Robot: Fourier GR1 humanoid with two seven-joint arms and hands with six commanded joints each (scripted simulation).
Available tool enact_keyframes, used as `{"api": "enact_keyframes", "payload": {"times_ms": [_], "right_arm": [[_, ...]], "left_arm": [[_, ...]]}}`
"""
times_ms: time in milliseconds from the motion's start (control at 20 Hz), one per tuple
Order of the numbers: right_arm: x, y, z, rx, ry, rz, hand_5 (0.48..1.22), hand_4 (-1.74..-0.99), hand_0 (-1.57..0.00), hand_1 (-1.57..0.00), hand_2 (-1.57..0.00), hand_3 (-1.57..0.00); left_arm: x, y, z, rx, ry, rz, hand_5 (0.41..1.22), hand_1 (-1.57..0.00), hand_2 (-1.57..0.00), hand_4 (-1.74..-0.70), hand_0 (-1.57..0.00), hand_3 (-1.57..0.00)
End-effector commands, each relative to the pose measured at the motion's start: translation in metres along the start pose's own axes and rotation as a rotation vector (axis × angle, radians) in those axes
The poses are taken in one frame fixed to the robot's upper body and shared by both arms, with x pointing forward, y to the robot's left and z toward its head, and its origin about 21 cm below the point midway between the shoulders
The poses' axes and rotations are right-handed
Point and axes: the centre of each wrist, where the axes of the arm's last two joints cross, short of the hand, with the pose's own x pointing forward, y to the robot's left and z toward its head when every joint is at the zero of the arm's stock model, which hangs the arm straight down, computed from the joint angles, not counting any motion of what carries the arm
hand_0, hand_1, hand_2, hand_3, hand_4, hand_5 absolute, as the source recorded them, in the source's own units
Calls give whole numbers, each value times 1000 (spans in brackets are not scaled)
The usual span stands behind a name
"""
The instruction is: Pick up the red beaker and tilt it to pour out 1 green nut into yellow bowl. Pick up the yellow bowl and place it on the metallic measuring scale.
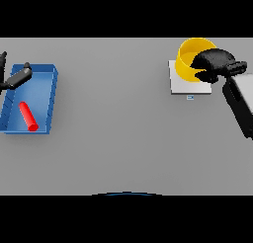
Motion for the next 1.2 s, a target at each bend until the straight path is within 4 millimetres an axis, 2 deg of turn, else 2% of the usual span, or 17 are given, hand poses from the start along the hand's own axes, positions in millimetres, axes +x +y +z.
{"api": "enact_keyframes", "payload": {"times_ms": [0,200,300,500,600,650,700,800,900,1000,1150], "right_arm": [[-2,4,-4,-4,3,-7,1221,-1724,-1571,-1566,-1571,-1360],[-4,16,-15,0,22,-23,1221,-1726,-1571,-1547,-1571,-1460],[-4,19,-20,6,32,-32,1221,-1727,-1571,-1499,-1565,-1500],[-13,27,-22,10,36,-45,1221,-1721,-1548,-1420,-1568,-1481],[-13,28,-23,25,41,-61,1221,-1728,-1536,-1411,-1569,-1165],[-12,26,-24,33,45,-67,1221,-1659,-1543,-1443,-1496,-1022],[-10,29,-27,41,53,-83,1134,-1596,-1525,-1350,-1348,-907],[-14,26,-25,50,47,-101,983,-1504,-975,-866,-954,-762],[-17,25,-25,62,49,-99,887,-1444,-624,-554,-694,-670],[-17,25,-26,72,47,-100,821,-1410,-399,-354,-518,-604],[-17,22,-28,89,31,-88,766,-1372,-204,-181,-336,-507]], "left_arm": [[0,-1,-1,-3,1,2,757,1,1,-814,1,1],[0,6,-1,4,4,-7,737,1,1,-796,1,1],[-1,3,-1,1,-5,3,729,1,1,-796,1,1],[4,4,-3,-1,-4,3,734,1,1,-806,1,1],[1,1,-3,-1,-2,2,740,1,1,-811,1,1],[1,0,-4,-5,-4,-2,745,1,1,-813,1,1],[5,0,-5,-13,-3,-2,745,1,1,-812,1,1],[6,-2,-6,-12,6,0,744,1,1,-815,1,1],[3,-2,-7,-11,11,-8,742,1,1,-809,1,1],[6,-3,-9,-4,5,-11,738,1,1,-806,1,1],[4,-1,-10,-7,-2,-2,737,1,1,-811,1,1]]}}
